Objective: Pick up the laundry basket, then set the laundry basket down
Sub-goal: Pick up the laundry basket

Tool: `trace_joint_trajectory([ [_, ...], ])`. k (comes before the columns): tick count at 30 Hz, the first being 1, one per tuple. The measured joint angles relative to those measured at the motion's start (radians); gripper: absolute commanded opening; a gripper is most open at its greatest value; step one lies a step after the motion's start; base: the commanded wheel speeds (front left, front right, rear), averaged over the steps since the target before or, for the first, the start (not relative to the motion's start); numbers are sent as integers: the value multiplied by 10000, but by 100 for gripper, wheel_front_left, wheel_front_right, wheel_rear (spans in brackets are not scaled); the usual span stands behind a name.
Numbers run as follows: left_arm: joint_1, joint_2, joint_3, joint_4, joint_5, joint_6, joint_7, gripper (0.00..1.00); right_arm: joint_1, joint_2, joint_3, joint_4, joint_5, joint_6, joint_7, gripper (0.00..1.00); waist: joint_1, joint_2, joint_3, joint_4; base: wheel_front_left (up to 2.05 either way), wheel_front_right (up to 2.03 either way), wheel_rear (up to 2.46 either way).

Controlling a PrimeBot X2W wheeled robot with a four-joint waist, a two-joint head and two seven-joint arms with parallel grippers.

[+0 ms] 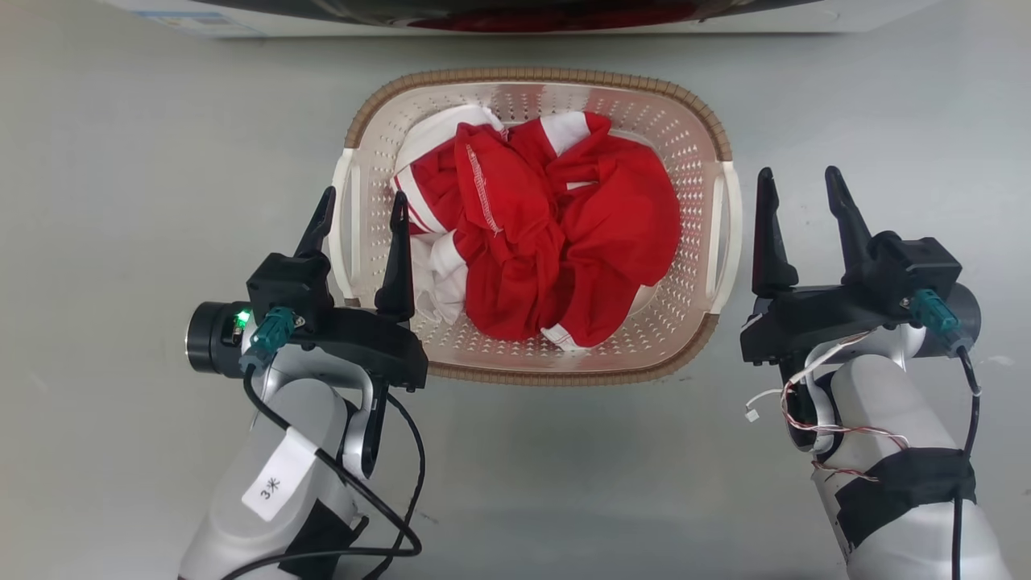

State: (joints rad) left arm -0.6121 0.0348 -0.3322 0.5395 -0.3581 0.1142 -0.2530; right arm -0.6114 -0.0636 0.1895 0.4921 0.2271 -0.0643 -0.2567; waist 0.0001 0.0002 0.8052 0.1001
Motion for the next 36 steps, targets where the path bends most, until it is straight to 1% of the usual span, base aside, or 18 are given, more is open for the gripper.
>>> trace_joint_trajectory([
  [13,-489,-25,-90,1559,-662,0,0,100,-683,-2,380,1409,25,40,2,100,-1,-1,393,83,0,0,0],
  [30,-1503,-52,244,2949,-798,0,0,100,-1385,-19,1047,1973,548,29,0,100,-1,-2,1249,210,0,0,0],
  [36,-1765,-59,186,3323,-1116,-12,0,100,-1451,-25,1354,2332,754,29,0,100,-1,-2,1495,274,0,0,0],
])
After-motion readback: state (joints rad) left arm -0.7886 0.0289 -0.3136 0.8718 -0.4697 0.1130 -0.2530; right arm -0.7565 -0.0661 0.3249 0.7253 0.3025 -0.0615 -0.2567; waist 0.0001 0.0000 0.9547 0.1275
